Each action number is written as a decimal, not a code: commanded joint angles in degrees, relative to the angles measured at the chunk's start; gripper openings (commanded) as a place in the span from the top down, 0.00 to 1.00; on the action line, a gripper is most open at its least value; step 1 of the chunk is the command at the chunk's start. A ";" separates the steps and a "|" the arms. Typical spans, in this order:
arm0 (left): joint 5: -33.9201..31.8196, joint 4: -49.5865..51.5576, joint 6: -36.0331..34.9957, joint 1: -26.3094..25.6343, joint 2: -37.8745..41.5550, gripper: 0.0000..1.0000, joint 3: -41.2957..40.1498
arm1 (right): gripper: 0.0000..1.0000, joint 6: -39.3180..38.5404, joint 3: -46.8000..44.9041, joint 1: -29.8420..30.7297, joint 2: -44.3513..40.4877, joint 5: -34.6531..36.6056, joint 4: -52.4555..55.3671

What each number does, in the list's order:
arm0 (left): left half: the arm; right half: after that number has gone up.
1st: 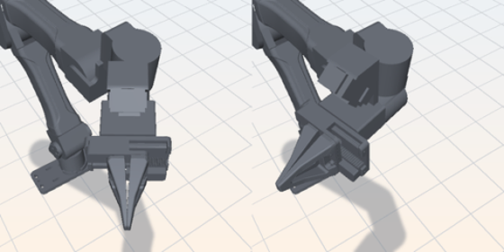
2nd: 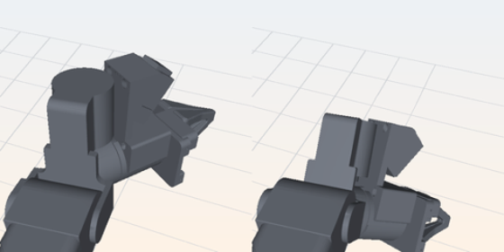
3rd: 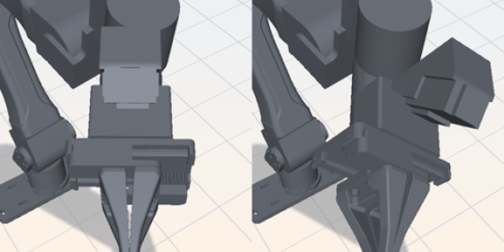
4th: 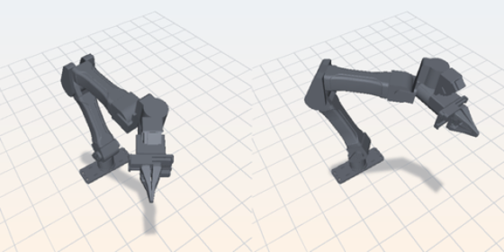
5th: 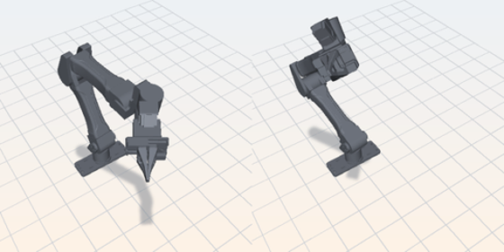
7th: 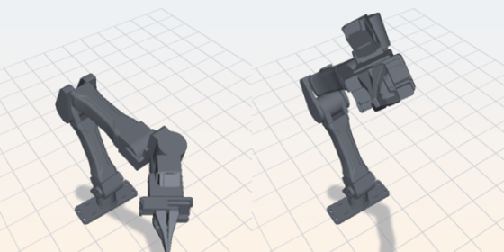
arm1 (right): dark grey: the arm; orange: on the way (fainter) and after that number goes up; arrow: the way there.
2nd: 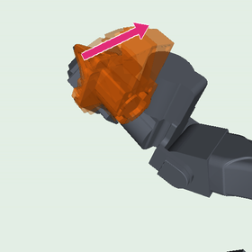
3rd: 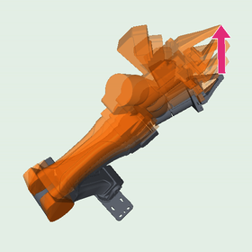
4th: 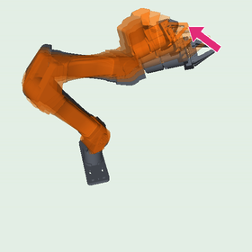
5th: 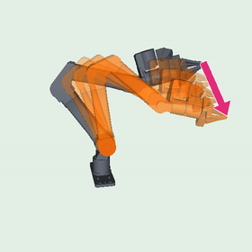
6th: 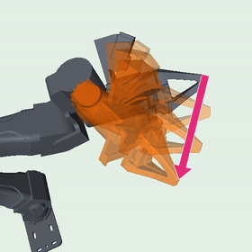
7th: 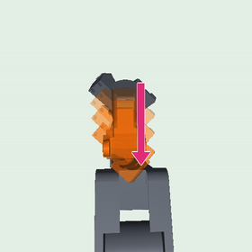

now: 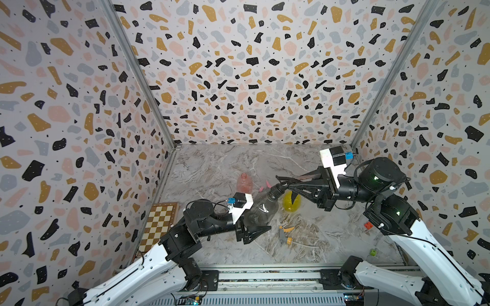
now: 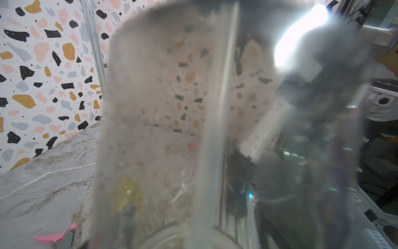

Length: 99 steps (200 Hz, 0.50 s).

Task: Attach spray nozzles to spray bottles
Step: Screw the spray nozzle on the spray bottle.

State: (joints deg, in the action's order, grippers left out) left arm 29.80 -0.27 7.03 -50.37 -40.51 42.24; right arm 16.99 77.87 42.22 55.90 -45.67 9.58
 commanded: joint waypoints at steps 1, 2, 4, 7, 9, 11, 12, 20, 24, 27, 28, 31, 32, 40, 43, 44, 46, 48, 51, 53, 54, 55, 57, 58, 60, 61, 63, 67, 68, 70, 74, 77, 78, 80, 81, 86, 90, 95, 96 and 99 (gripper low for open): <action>0.70 -1.53 -1.23 -0.18 -0.45 1.00 -0.26 | 0.92 -2.36 3.17 -0.20 1.26 -0.06 5.21; 0.70 -1.51 -1.18 -0.17 -0.45 1.00 -0.20 | 0.93 -2.43 3.21 -0.20 1.29 -0.09 5.42; 0.70 -1.49 -1.19 -0.17 -0.49 1.00 -0.22 | 0.93 -2.59 3.40 -0.20 1.46 -0.09 5.72; 0.63 -1.44 -1.20 -0.17 -0.59 1.00 -0.22 | 0.94 -2.86 3.64 -0.20 1.62 -0.19 6.29; 0.55 -1.34 -1.22 -0.17 -0.66 1.00 -0.16 | 0.94 -3.02 3.75 -0.20 1.72 -0.21 6.62; 0.46 -1.25 -1.22 -0.17 -0.70 1.00 -0.10 | 0.95 -3.15 3.93 -0.20 1.84 -0.34 6.95; 0.45 -1.19 -1.31 -0.17 -0.70 1.00 -0.12 | 0.95 -3.22 3.99 -0.20 1.93 -0.41 7.12; 0.16 -0.67 -1.48 -0.17 -0.88 1.00 0.21 | 0.96 -4.10 4.81 -0.20 2.66 -0.38 9.11; 0.10 -0.47 -1.50 -0.17 -0.88 1.00 0.40 | 0.97 -4.61 5.32 -0.16 3.04 -0.31 10.07; 0.04 -0.27 -1.70 -0.18 -0.98 1.00 0.53 | 0.97 -4.99 5.62 -0.20 3.30 -0.44 10.76; 0.02 -0.22 -1.73 -0.17 -0.98 1.00 0.55 | 0.97 -5.06 5.72 -0.20 3.36 -0.46 10.96; -0.08 0.01 -1.88 -0.17 -0.97 1.00 0.61 | 0.98 -5.37 5.99 -0.20 3.65 -0.62 11.63; -0.09 0.10 -1.91 -0.17 -0.97 1.00 0.72 | 0.98 -5.47 6.12 -0.16 3.76 -0.68 11.83; -0.20 0.92 -2.28 -0.19 -1.05 1.00 1.19 | 0.99 -6.61 7.36 -0.20 4.37 -0.81 14.01; -0.30 1.33 -2.50 -0.17 -0.98 1.00 1.35 | 0.99 -6.99 7.91 -0.20 4.67 -0.79 14.89; -0.37 1.46 -2.57 -0.17 -0.98 1.00 1.44 | 0.99 -7.12 8.09 -0.20 4.84 -0.81 15.09; -0.43 1.78 -2.66 -0.17 -0.97 1.00 1.57 | 0.99 -7.49 8.42 -0.25 5.03 -0.84 15.59; -0.51 2.06 -2.77 -0.17 -1.02 1.00 1.61 | 0.99 -7.70 8.75 -0.22 5.28 -0.87 16.29; -0.55 2.42 -2.88 -0.17 -1.01 1.00 1.77 | 0.99 -8.17 9.27 -0.25 5.64 -0.83 17.18; -0.54 2.63 -3.07 -0.17 -1.05 1.00 1.85 | 1.00 -8.50 9.62 -0.22 5.87 -0.67 17.83; -0.54 2.82 -3.16 -0.17 -1.05 1.00 1.96 | 1.00 -8.66 9.69 -0.21 5.97 -0.62 18.14; -0.54 2.91 -3.20 -0.17 -1.06 1.00 2.01 | 1.00 -8.83 9.86 -0.21 6.02 -0.59 18.52; -0.60 3.13 -3.35 -0.19 -1.04 1.00 2.11 | 1.00 -9.11 10.31 -0.21 6.18 -0.50 19.11; -0.66 3.24 -3.34 -0.18 -1.01 1.00 2.13 | 1.00 -9.27 10.48 -0.21 6.30 -0.44 19.44; -0.72 3.43 -3.47 -0.17 -0.98 1.00 2.23 | 1.00 -9.55 10.75 -0.21 6.50 -0.27 19.91; -0.71 3.52 -3.53 -0.17 -0.98 1.00 2.28 | 1.00 -9.67 10.92 -0.21 6.59 -0.19 20.19; -0.71 3.59 -3.60 -0.21 -0.93 1.00 2.31 | 1.00 -9.95 11.08 -0.18 6.68 -0.14 20.54; -0.75 3.96 -3.71 -0.22 -0.93 1.00 2.45 | 1.00 -10.45 11.50 -0.18 6.89 -0.04 21.54; -0.78 4.01 -3.79 -0.19 -0.91 1.00 2.52 | 1.00 -10.60 11.64 -0.19 6.92 0.10 21.75; -0.88 4.15 -3.89 -0.22 -0.91 1.00 2.61 | 1.00 -10.83 11.79 -0.20 7.05 0.35 22.24; -1.03 4.58 -4.02 -0.17 -0.96 1.00 2.67 | 1.00 -11.14 12.00 -0.20 7.19 0.81 23.01; -1.11 4.77 -4.18 -0.21 -0.89 1.00 2.74 | 1.00 -11.37 12.12 -0.27 7.20 0.92 23.25; -1.09 4.85 -4.24 -0.19 -0.89 1.00 2.79 | 1.00 -11.46 12.13 -0.28 7.21 0.93 23.40; -1.07 4.95 -4.35 -0.22 -0.91 1.00 2.84 | 1.00 -11.57 12.04 -0.29 7.21 0.93 23.58; -1.11 5.03 -4.42 -0.24 -0.90 1.00 2.89 | 1.00 -11.64 12.00 -0.29 7.21 0.93 23.74; -1.25 5.38 -4.62 -0.17 -0.89 1.00 3.06 | 1.00 -12.16 12.13 -0.34 7.23 0.74 24.28; -1.34 5.75 -4.86 -0.17 -0.91 1.00 3.24 | 1.00 -12.53 12.19 -0.38 7.21 0.67 24.83; -1.56 6.03 -4.98 -0.17 -0.90 1.00 3.46 | 1.00 -12.89 12.31 -0.46 7.19 0.77 25.52; -1.58 6.10 -5.03 -0.17 -0.89 1.00 3.51 | 1.00 -12.96 12.27 -0.46 7.20 0.72 25.59; -1.74 6.22 -5.09 -0.17 -0.95 1.00 3.55 | 1.00 -13.16 12.37 -0.53 7.21 0.67 25.88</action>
State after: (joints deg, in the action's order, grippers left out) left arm 27.31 6.07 5.28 -50.26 -41.43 42.50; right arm 7.75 88.55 41.89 62.72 -45.58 29.45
